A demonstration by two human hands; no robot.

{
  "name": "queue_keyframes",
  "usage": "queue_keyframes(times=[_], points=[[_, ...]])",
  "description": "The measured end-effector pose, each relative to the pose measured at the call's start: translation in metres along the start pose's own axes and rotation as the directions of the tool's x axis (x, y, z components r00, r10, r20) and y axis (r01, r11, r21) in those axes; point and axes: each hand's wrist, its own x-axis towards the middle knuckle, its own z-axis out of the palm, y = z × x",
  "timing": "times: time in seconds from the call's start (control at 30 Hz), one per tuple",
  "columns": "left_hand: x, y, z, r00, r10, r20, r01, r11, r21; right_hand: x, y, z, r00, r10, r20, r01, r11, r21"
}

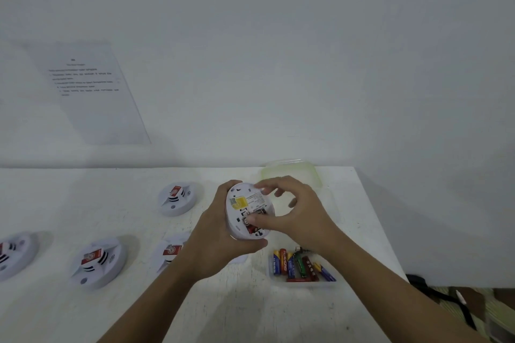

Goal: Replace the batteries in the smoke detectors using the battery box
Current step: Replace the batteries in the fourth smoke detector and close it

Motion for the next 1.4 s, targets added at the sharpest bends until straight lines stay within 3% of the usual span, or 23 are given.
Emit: queue_keyframes(times=[0.13,0.37,0.5,0.77,1.0,1.23,1.3,1.37,1.4], points=[[0.0,0.004,0.001,0.999,0.034,-0.037,-0.033,0.999,0.019,0.0,-0.002,0.002,0.995,0.102,0.019,-0.104,0.99,0.099],[0.002,0.007,-0.002,0.996,0.07,-0.059,-0.071,0.997,-0.012,-0.003,-0.009,0.008,0.994,0.061,-0.096,-0.053,0.995,0.079],[0.0,0.009,-0.004,0.997,0.065,-0.043,-0.065,0.998,-0.003,0.0,-0.009,0.002,0.993,0.114,-0.029,-0.107,0.979,0.173],[-0.001,0.008,-0.004,0.997,0.074,-0.018,-0.073,0.996,0.054,0.01,-0.013,-0.002,0.967,0.238,0.088,-0.251,0.947,0.202],[-0.015,0.001,-0.031,0.993,0.073,-0.097,-0.066,0.996,0.066,0.019,-0.03,0.014,0.974,0.174,0.143,-0.208,0.938,0.276],[-0.043,-0.015,-0.078,0.99,0.023,-0.137,-0.019,0.999,0.03,0.026,-0.03,0.049,0.935,0.293,0.202,-0.356,0.793,0.495],[-0.05,-0.023,-0.093,0.99,-0.006,-0.141,0.005,1.0,-0.002,0.029,-0.024,0.063,0.945,0.301,0.128,-0.327,0.865,0.381],[-0.056,-0.029,-0.107,0.99,-0.024,-0.136,0.02,0.999,-0.028,0.031,-0.011,0.078,0.971,0.218,0.094,-0.225,0.971,0.078],[-0.058,-0.032,-0.113,0.991,-0.032,-0.131,0.028,0.999,-0.034,0.031,-0.005,0.085,0.974,0.177,0.141,-0.163,0.981,-0.104]])
